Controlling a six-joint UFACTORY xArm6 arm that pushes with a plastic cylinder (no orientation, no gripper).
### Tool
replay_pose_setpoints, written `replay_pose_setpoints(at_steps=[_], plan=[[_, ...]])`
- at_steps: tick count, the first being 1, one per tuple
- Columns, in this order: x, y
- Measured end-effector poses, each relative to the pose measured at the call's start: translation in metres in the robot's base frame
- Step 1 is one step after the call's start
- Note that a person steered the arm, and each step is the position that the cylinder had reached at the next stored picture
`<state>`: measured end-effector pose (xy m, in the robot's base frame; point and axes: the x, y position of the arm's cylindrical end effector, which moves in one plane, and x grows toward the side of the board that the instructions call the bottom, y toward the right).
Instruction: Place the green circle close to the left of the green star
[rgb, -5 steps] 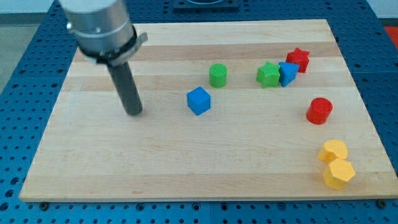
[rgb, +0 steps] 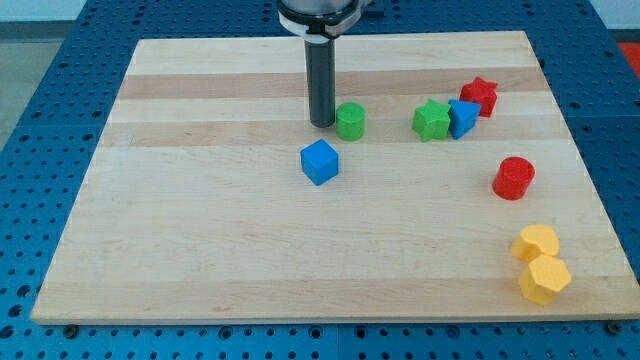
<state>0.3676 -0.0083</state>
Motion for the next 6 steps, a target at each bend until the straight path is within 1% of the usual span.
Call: replay_pose_setpoints(at_steps=[1,6], plan=[[0.0,0.019],[-0.002,0.049]])
